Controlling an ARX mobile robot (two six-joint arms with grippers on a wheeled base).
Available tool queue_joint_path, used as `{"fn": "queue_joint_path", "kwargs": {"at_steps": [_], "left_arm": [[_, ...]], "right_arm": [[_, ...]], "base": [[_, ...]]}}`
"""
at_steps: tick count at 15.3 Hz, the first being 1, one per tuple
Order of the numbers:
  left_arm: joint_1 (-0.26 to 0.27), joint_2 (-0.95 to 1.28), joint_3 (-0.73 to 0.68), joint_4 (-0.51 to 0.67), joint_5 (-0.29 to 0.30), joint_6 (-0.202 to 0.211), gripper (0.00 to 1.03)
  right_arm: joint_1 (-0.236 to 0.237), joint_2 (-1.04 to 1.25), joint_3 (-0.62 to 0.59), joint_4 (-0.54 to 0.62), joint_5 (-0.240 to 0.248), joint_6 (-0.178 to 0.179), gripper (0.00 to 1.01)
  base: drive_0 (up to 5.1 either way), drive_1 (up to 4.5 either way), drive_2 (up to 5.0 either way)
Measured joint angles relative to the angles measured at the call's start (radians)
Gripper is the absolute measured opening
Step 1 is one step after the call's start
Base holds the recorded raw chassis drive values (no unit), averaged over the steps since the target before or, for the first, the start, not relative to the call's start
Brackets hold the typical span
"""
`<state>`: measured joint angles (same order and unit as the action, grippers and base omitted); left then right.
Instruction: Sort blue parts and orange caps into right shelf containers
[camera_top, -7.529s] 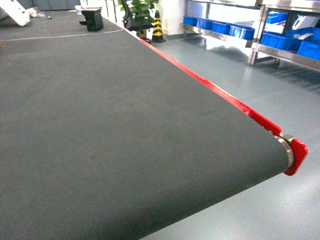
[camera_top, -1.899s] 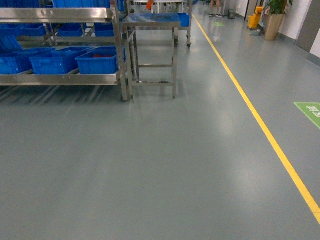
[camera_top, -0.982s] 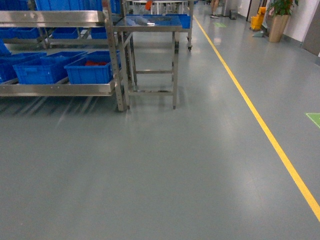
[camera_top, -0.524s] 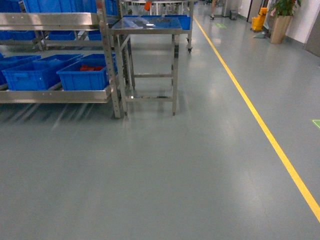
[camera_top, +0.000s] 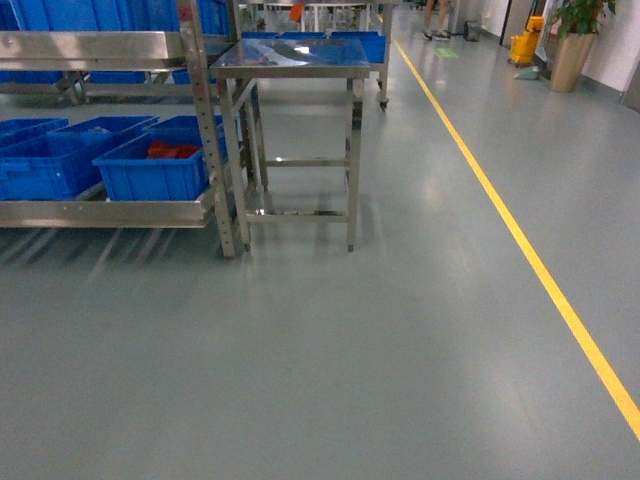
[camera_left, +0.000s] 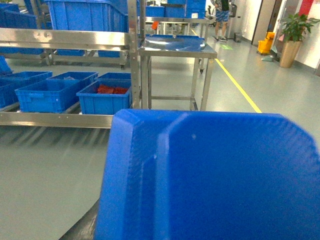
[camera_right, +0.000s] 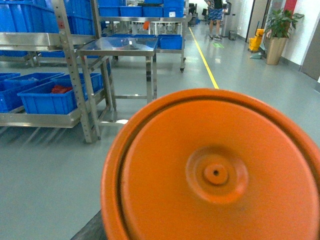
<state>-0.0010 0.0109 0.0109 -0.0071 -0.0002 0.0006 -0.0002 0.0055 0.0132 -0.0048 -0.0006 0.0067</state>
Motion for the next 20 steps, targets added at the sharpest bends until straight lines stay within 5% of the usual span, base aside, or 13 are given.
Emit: {"fn": "queue_joint_path", "kwargs": {"at_steps": [20], "left_arm": [[0.0, 0.0, 0.0, 0.0, 0.0, 0.0, 0.42]], "right_arm": [[0.0, 0.0, 0.0, 0.002, 0.0, 0.0, 0.44]], "base": [[0.0, 4.16, -4.2]]}}
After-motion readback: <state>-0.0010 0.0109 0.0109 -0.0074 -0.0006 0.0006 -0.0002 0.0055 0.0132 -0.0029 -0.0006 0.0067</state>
